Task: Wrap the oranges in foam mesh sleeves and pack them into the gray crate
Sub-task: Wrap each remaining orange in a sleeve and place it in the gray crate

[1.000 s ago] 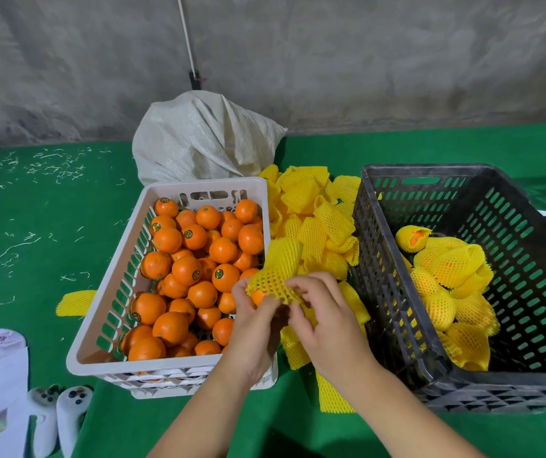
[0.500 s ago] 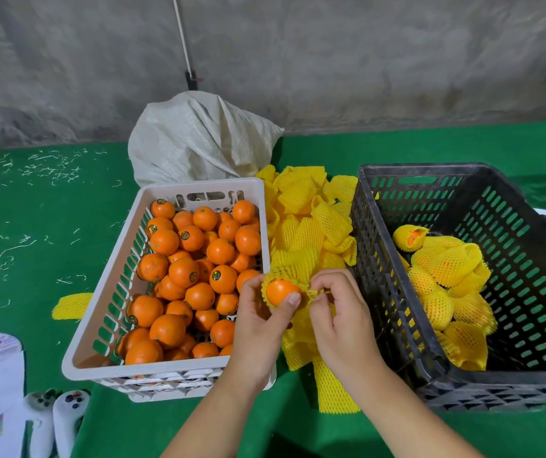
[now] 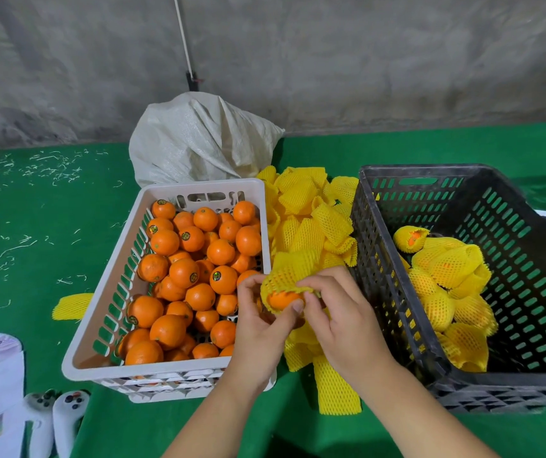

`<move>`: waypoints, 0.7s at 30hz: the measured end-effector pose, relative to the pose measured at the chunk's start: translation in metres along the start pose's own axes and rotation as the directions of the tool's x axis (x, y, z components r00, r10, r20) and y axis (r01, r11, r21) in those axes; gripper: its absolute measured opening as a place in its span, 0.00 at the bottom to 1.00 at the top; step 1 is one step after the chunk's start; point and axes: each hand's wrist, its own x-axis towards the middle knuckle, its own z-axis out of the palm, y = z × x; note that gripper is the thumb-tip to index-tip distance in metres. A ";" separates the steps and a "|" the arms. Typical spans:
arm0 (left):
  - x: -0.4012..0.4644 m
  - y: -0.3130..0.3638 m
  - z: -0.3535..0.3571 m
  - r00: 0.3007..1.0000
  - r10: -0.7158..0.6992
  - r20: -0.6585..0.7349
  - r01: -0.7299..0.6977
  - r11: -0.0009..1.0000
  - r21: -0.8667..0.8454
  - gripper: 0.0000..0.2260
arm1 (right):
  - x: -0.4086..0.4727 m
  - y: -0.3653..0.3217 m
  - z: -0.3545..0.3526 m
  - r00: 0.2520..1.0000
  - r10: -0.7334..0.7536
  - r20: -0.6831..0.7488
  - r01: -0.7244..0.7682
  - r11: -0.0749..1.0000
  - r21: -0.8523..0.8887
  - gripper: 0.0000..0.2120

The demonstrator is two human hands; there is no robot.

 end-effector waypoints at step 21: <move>0.010 -0.009 -0.004 0.989 -0.032 -0.141 0.012 0.990 -0.139 0.23 | -0.014 -0.009 0.010 0.961 0.264 0.083 -0.276 0.937 0.213 0.10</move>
